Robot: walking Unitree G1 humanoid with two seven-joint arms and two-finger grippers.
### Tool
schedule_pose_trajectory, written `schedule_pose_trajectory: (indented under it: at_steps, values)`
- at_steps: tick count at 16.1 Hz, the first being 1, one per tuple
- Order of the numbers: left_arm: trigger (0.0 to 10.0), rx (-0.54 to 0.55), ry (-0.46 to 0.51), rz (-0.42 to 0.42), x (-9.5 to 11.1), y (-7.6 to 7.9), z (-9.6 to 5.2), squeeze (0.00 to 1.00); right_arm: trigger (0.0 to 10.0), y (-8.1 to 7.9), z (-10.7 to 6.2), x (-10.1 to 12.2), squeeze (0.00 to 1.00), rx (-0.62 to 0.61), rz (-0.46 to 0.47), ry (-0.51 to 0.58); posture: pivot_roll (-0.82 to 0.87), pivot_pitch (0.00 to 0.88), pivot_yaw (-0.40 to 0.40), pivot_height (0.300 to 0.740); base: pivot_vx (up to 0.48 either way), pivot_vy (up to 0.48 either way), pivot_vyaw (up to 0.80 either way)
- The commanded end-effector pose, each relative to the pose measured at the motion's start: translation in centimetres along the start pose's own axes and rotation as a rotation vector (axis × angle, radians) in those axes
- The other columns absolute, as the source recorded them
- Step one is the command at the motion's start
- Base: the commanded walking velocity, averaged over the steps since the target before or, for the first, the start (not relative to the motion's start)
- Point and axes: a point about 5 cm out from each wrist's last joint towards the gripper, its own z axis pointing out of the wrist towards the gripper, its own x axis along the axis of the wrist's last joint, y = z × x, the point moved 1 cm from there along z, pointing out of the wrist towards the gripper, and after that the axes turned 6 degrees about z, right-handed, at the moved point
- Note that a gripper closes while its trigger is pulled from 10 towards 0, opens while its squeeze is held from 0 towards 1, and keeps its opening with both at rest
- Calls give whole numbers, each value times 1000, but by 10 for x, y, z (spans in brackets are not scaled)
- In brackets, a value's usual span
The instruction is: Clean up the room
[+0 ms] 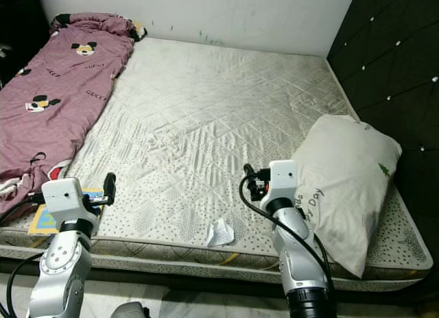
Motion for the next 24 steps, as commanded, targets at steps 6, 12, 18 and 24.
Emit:
schedule_pose_trajectory:
  at_steps: [6,12,18,24]
  values:
    - [10000,-5,-4,-1,-1,1,2,0,10000,3,2,3,0,-8,3,4,-38,0,-61,740,297,0,0]
    - [10000,-4,-6,4,-1,1,2,0,10000,3,2,2,0,-6,3,1,-35,0,-63,740,354,0,0]
    - [10000,-1,-9,6,-2,1,2,0,10000,3,2,2,0,-6,4,0,-36,0,-62,740,321,0,0]
    - [10000,-1,-13,1,-2,1,2,0,10000,3,3,3,0,-6,6,-2,-35,0,-63,740,0,0,0]
